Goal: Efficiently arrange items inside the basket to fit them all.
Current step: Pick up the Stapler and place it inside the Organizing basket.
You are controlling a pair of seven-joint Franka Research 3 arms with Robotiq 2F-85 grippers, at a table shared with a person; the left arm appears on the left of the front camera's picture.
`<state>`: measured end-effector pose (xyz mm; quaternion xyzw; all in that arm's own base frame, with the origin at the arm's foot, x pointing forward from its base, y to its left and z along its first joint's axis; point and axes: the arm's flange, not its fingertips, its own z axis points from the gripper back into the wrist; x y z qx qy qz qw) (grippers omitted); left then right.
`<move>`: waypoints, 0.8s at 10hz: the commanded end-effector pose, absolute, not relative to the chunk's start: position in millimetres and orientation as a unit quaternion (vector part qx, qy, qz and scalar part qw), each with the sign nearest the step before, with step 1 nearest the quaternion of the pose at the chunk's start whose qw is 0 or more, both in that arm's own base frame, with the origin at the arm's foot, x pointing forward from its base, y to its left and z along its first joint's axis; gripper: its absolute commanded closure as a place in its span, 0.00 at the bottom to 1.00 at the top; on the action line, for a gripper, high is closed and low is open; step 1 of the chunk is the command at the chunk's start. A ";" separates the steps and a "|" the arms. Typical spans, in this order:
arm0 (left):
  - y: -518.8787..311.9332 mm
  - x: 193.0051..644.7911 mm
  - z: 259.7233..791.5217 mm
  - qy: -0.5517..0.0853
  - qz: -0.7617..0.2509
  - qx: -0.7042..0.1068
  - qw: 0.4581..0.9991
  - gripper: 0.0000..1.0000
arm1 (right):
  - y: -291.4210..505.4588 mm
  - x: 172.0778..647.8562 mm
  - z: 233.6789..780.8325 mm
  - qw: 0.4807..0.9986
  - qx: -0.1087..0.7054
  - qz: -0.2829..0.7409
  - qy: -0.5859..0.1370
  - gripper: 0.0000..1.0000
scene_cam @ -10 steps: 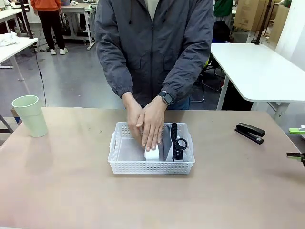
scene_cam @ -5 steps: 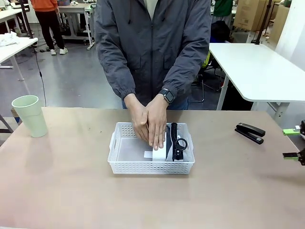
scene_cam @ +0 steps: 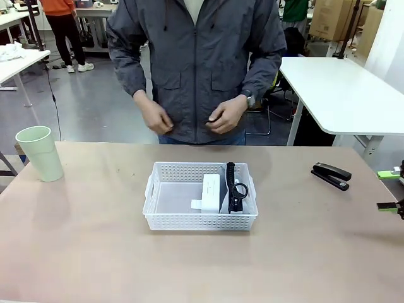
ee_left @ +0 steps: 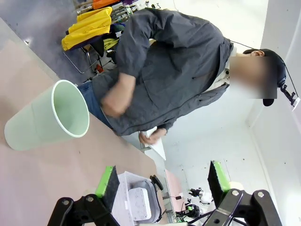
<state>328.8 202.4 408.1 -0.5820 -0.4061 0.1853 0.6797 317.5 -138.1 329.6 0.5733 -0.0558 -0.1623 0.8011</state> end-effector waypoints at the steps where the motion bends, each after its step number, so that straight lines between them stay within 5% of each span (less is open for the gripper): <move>1: 201.8 327.9 408.4 -0.413 0.179 -0.585 0.674 0.00 | -137.8 315.0 334.8 0.800 0.575 -0.167 -0.047 0.00; 6: 201.8 327.9 408.4 -0.413 0.179 -0.585 0.674 0.00 | -138.0 317.4 329.6 0.801 0.574 -0.162 -0.056 0.00; 8: 201.8 327.9 408.4 -0.413 0.179 -0.585 0.674 0.00 | -111.8 343.6 356.6 0.857 0.471 -0.202 -0.051 0.00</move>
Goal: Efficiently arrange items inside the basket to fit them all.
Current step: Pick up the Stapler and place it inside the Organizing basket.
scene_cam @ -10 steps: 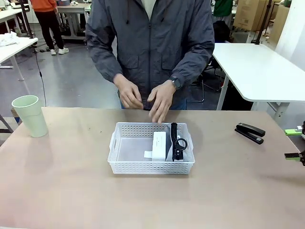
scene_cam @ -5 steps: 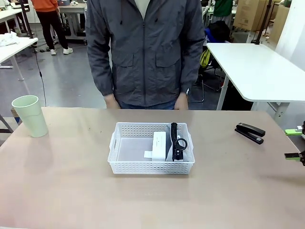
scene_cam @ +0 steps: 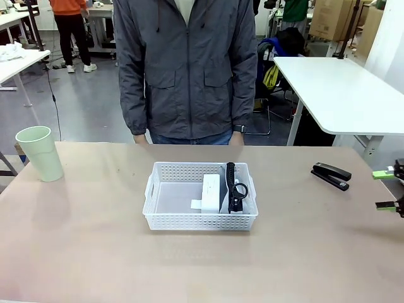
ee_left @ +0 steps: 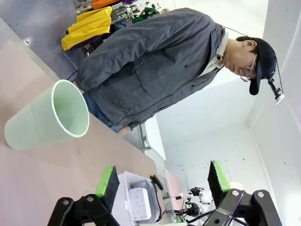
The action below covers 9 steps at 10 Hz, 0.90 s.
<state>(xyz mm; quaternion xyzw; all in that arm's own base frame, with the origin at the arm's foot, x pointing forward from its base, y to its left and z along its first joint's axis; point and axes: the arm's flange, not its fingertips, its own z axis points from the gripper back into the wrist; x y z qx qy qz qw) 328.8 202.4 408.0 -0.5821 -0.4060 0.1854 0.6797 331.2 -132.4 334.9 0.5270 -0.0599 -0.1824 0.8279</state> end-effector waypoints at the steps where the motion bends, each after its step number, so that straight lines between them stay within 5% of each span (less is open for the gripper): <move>1: 201.8 327.9 408.4 -0.413 0.179 -0.585 0.674 0.00 | -99.0 363.5 373.7 0.880 0.428 -0.199 -0.050 0.00; 6: 201.8 327.9 408.4 -0.413 0.179 -0.585 0.674 0.00 | -27.1 496.2 429.1 0.962 0.106 -0.251 -0.020 0.00; 9: 201.8 327.9 408.4 -0.413 0.179 -0.585 0.674 0.00 | -45.6 553.9 422.1 0.985 -0.024 -0.170 -0.031 0.00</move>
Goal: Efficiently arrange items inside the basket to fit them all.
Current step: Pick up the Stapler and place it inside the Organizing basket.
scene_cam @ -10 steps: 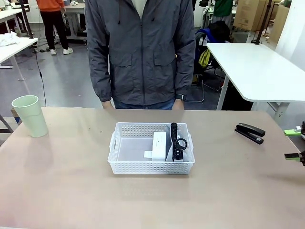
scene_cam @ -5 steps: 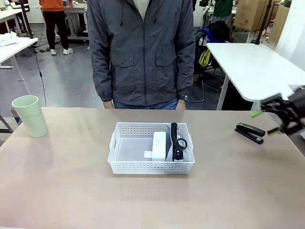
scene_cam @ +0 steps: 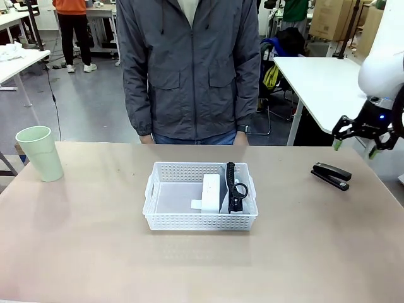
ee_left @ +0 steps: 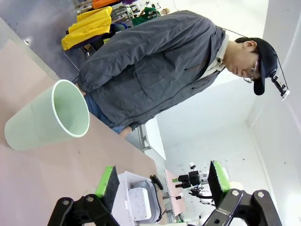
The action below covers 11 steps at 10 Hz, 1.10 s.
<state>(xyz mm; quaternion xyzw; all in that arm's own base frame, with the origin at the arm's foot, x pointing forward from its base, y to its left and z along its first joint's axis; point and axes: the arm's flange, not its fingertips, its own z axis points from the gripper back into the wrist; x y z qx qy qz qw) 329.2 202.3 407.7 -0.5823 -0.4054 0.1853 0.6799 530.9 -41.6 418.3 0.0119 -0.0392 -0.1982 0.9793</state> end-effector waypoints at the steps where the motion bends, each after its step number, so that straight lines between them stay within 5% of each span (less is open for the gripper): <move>1: 201.8 327.9 408.4 -0.413 0.179 -0.585 0.674 0.00 | -52.5 566.7 410.2 0.995 -0.023 -0.098 -0.019 0.00; 4: 201.8 327.9 408.4 -0.413 0.179 -0.585 0.674 0.00 | -51.1 573.1 389.3 1.000 0.006 0.006 -0.005 0.00; 7: 201.8 327.9 408.4 -0.413 0.179 -0.585 0.674 0.00 | -39.6 577.4 377.3 1.000 0.008 -0.017 0.011 0.00; 8: 201.8 327.9 408.4 -0.413 0.179 -0.585 0.674 0.00 | -44.9 576.2 380.2 0.994 0.040 -0.100 0.001 0.00; 9: 201.8 327.9 408.4 -0.413 0.179 -0.585 0.674 0.00 | -38.0 573.8 374.8 1.000 -0.008 0.002 0.007 0.00; 11: 201.8 327.9 408.4 -0.413 0.179 -0.585 0.674 0.00 | -38.0 573.8 374.8 1.000 -0.008 0.002 0.007 0.00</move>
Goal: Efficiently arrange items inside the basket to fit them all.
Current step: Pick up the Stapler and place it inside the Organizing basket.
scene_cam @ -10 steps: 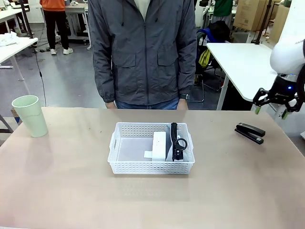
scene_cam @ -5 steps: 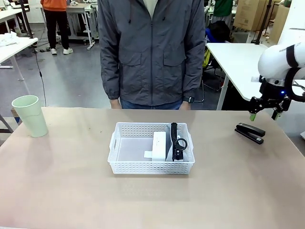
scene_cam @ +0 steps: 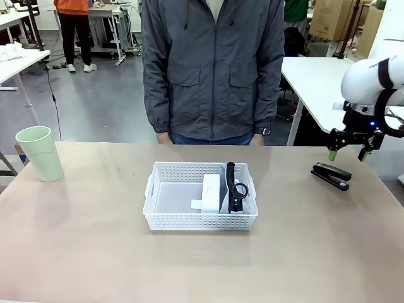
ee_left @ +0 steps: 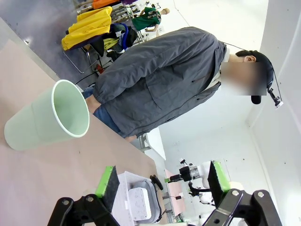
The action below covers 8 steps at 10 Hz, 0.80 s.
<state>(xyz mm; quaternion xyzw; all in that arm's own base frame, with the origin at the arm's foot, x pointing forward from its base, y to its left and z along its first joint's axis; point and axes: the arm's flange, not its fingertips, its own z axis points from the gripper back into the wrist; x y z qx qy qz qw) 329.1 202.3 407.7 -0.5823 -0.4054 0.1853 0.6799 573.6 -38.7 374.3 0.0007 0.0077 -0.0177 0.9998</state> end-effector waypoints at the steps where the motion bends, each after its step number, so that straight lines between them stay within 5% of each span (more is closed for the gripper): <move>1: 201.8 327.9 408.4 -0.413 0.179 -0.585 0.674 0.00 | -38.0 573.8 374.8 1.000 -0.008 0.002 0.007 0.00; 4: 201.8 327.9 408.4 -0.413 0.179 -0.585 0.674 0.00 | -34.2 577.1 378.5 0.999 -0.009 0.013 -0.051 0.00; 8: 201.8 327.9 408.4 -0.413 0.179 -0.585 0.674 0.00 | -17.1 581.0 369.1 0.978 -0.050 0.171 -0.109 0.00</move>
